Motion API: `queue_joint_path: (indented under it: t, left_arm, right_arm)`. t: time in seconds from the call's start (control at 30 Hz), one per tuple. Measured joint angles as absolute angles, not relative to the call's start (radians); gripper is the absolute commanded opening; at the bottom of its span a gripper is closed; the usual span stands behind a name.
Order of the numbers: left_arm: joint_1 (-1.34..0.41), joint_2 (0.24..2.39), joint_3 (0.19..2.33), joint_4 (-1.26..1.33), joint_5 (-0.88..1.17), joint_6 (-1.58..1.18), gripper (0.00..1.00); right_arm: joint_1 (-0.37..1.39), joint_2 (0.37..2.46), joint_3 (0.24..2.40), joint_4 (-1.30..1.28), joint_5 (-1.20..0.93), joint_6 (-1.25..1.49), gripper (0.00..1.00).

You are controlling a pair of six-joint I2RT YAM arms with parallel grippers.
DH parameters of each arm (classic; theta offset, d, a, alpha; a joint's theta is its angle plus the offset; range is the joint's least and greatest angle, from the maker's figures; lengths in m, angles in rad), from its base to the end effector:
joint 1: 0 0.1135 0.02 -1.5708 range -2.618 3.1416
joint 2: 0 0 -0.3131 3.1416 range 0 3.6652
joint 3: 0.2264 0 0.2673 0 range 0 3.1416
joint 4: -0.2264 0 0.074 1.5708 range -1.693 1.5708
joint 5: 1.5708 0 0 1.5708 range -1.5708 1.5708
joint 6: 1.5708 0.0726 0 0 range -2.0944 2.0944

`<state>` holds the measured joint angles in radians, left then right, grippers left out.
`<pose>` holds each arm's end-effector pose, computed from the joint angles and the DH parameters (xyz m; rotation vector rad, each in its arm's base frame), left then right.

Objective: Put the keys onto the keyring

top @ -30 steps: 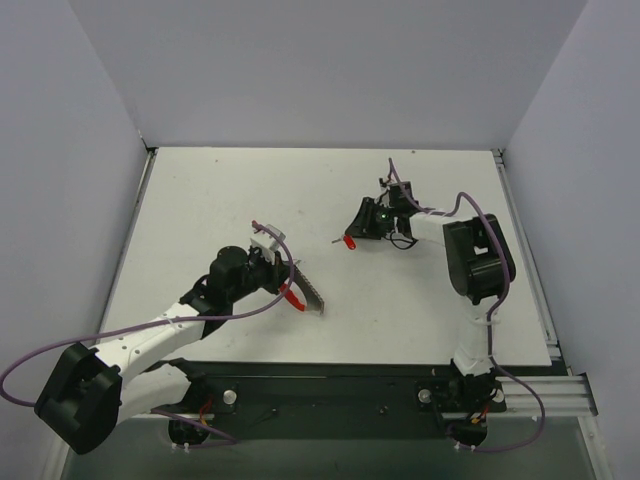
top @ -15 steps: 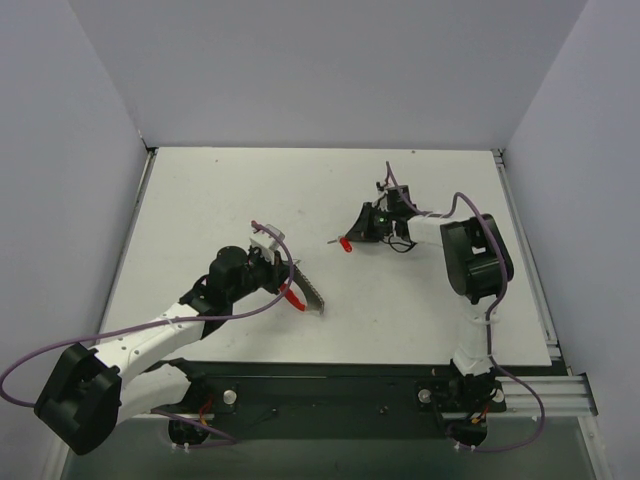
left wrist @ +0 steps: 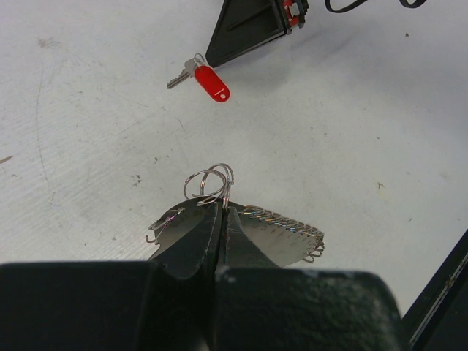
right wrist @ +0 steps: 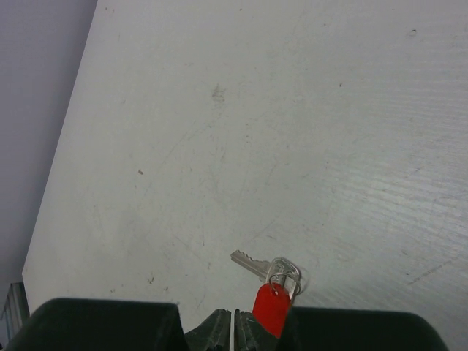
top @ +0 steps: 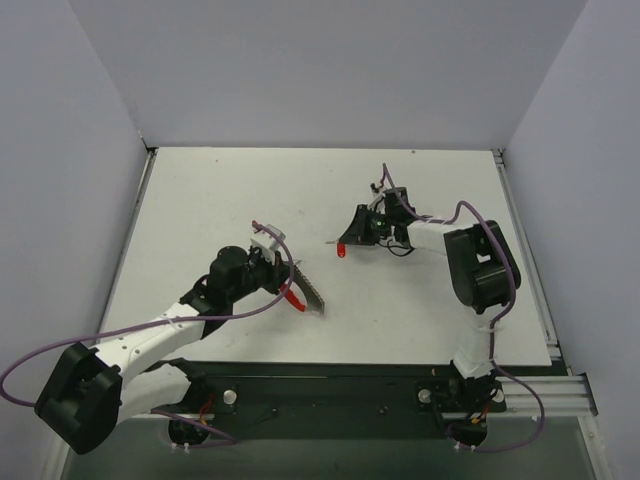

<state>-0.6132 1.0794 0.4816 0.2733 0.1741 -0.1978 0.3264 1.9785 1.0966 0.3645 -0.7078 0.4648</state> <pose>0.2048 -0.1595 0.2462 0.5221 1.8838 -0.7096 0.4284 0.1949 0.1741 -0.3095 2.1582 1.2044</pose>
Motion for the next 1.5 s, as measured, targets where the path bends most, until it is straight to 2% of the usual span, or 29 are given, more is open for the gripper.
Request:
queue_joint_path:
  t: [0.13, 0.17, 0.23, 0.27, 0.33, 0.43, 0.57, 0.83, 1.2, 1.37, 1.5]
  left_arm:
    - [-0.613, 1.083, 0.482, 0.273, 0.179, -0.197, 0.0]
    - [-0.613, 1.083, 0.482, 0.273, 0.18, -0.197, 0.0]
    - [-0.613, 1.083, 0.482, 0.273, 0.181, -0.197, 0.0]
    - [-0.613, 1.083, 0.482, 0.273, 0.181, -0.197, 0.0]
    - [-0.613, 1.083, 0.482, 0.273, 0.181, -0.196, 0.0]
    - [-0.613, 1.083, 0.482, 0.273, 0.18, -0.19, 0.0]
    - [-0.613, 1.085, 0.482, 0.273, 0.18, -0.185, 0.0]
    - [-0.612, 1.096, 0.482, 0.273, 0.181, -0.176, 0.0]
    - [-0.611, 1.096, 0.482, 0.273, 0.185, -0.176, 0.0]
    - [-0.611, 1.096, 0.482, 0.273, 0.187, -0.176, 0.0]
    - [-0.611, 1.096, 0.482, 0.273, 0.187, -0.176, 0.0]
  right_arm:
    - [0.327, 1.971, 1.097, 0.379, -0.719, 0.457, 0.32]
    - [0.327, 1.971, 1.097, 0.378, -0.72, 0.454, 0.41]
    - [0.326, 1.971, 1.096, 0.382, -0.722, 0.447, 0.52]
    - [0.326, 1.971, 1.096, 0.387, -0.72, 0.447, 0.65]
    - [0.323, 1.971, 1.094, 0.393, -0.714, 0.442, 0.78]
    - [0.322, 1.969, 1.083, 0.407, -0.692, 0.427, 0.84]
    - [0.321, 1.967, 1.082, 0.421, -0.678, 0.413, 0.83]
    - [0.329, 2.0, 1.133, 0.394, -0.644, 0.419, 0.66]
    - [0.34, 2.053, 1.203, 0.364, -0.631, 0.417, 0.52]
    - [0.364, 2.06, 1.235, 0.302, -0.591, 0.393, 0.37]
    - [0.393, 2.06, 1.24, 0.267, -0.572, 0.376, 0.29]
